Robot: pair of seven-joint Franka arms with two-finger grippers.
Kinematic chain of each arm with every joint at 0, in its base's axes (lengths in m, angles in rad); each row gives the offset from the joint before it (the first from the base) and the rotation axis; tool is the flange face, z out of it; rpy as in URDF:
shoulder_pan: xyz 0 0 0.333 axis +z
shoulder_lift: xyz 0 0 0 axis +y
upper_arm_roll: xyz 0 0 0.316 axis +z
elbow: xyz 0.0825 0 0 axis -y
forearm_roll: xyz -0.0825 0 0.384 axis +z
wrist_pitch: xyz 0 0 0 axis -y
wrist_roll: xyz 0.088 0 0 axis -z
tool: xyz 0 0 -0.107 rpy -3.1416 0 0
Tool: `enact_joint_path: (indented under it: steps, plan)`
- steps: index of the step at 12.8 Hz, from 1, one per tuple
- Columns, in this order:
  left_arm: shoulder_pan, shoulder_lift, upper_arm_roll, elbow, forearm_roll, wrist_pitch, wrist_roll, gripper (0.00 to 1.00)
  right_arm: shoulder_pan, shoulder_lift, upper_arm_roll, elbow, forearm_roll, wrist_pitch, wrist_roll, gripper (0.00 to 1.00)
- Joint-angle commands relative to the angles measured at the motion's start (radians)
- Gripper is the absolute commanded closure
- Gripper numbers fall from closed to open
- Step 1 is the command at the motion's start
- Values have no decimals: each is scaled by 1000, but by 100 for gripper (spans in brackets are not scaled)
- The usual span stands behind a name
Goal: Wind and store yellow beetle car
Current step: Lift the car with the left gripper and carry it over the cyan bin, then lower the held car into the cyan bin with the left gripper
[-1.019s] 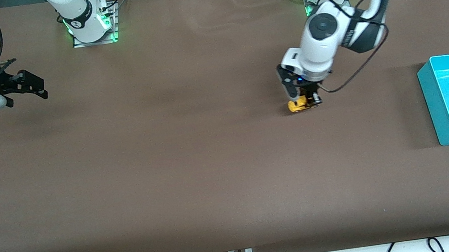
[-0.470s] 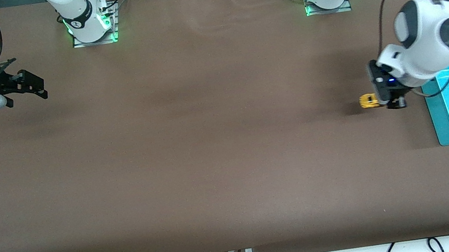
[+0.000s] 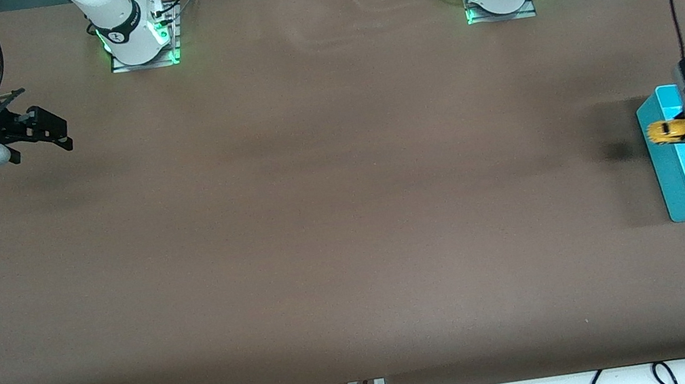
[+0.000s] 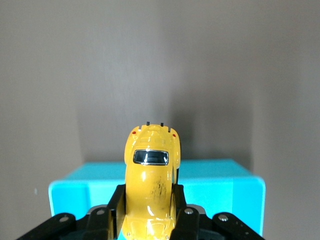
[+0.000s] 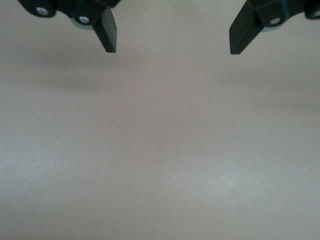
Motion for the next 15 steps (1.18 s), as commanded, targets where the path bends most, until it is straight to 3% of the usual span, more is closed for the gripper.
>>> enact_joint_path:
  steps: [1, 6, 9, 15]
  plan:
    - [88, 62, -9, 88, -19, -29, 125, 69, -1, -1, -2, 10, 17, -18, -18, 0]
    - [185, 262, -10, 211, -45, -3, 201, 69, -1, -1, -5, 10, 17, -19, -31, 0]
    - [214, 404, -9, 300, -178, 32, 311, 69, -1, -1, -5, 10, 17, -18, -31, 0]
    - [225, 502, -10, 299, -233, 137, 325, 68, -1, -1, -4, 10, 17, -18, -31, 0]
